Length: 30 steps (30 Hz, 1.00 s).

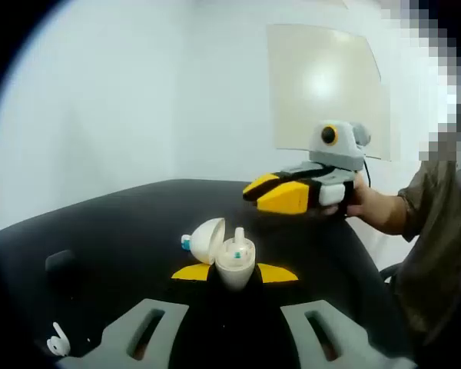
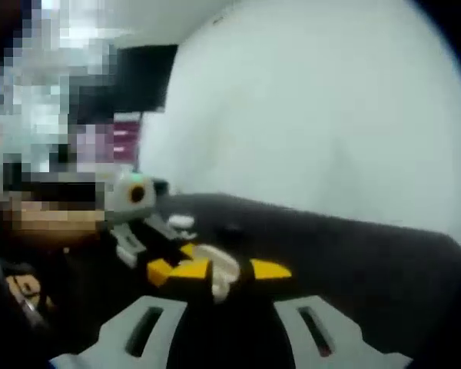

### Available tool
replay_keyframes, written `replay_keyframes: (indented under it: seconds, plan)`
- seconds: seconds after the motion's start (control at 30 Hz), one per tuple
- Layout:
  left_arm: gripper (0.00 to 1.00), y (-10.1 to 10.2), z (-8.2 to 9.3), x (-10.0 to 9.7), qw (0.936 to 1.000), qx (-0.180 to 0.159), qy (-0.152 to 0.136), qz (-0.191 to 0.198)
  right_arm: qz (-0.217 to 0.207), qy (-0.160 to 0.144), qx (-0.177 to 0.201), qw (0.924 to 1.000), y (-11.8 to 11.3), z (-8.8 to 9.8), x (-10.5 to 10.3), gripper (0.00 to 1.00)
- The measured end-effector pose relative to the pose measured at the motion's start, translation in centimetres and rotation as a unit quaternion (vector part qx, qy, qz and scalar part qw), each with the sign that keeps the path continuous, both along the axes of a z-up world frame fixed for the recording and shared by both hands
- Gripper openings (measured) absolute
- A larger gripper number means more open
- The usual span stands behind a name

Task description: Pick up three earphones and place each one into its charging case using tactile feedback, ensure that each earphone is properly inserted and securely positioned inside the case.

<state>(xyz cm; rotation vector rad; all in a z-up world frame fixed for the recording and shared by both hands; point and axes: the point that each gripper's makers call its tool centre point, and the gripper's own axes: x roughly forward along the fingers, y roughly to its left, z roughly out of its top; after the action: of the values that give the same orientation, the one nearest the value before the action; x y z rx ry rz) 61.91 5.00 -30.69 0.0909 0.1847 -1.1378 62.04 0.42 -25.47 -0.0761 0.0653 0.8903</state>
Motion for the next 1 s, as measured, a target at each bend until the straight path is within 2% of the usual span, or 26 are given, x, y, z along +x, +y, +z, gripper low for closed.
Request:
replay_keyframes:
  seconds: [0.1,0.17,0.3,0.43,0.5,0.53,0.73,0.8,0.87,0.9,0.97,1.0]
  plan:
    - [0.18,0.0,0.0,0.0,1.0,0.0,0.0,0.0,0.037,0.048,0.055,0.9967,0.0,0.4,0.2,0.21]
    - [0.18,0.0,0.0,0.0,1.0,0.0,0.0,-0.001,0.039,0.066,0.068,0.9947,-0.2,0.3,0.8,0.21]
    - [0.18,0.0,0.0,0.0,1.0,0.0,0.0,-0.002,0.026,0.064,0.047,0.9965,-0.1,-0.4,1.7,0.21]
    - [0.18,0.0,0.0,0.0,1.0,0.0,0.0,-0.002,0.029,0.058,0.015,0.9978,1.2,-1.7,1.8,0.24]
    - [0.18,0.0,0.0,0.0,1.0,0.001,0.0,-0.002,0.026,0.053,-0.014,0.9981,1.5,-2.6,1.9,0.24]
    - [0.18,0.1,-0.1,0.0,1.0,0.003,0.0,-0.001,0.018,0.044,0.0,0.9989,1.5,-2.4,2.1,0.24]
    - [0.18,0.0,-0.1,-0.1,1.0,0.003,-0.002,-0.002,0.024,0.031,-0.011,0.9992,0.8,-1.9,2.2,0.24]
    - [0.18,0.0,-0.1,-0.1,1.0,0.003,-0.002,-0.002,0.027,0.036,0.026,0.9986,0.3,-0.8,2.4,0.24]
    - [0.18,0.0,-0.1,-0.1,1.0,0.003,-0.002,-0.002,0.043,0.047,0.057,0.9963,-0.2,0.0,2.3,0.24]
    - [0.18,0.0,-0.1,-0.1,1.0,0.003,-0.003,-0.002,0.059,0.053,0.06,0.9951,-0.3,0.0,2.0,0.24]
    - [0.18,-0.1,-0.1,-0.2,1.0,0.003,-0.001,-0.004,0.096,0.077,0.05,0.9911,-0.1,-0.8,1.4,0.25]
    - [0.18,-0.1,-0.1,-0.2,1.0,0.003,-0.001,-0.004,0.13,0.104,0.035,0.9855,0.2,-1.8,0.8,0.25]
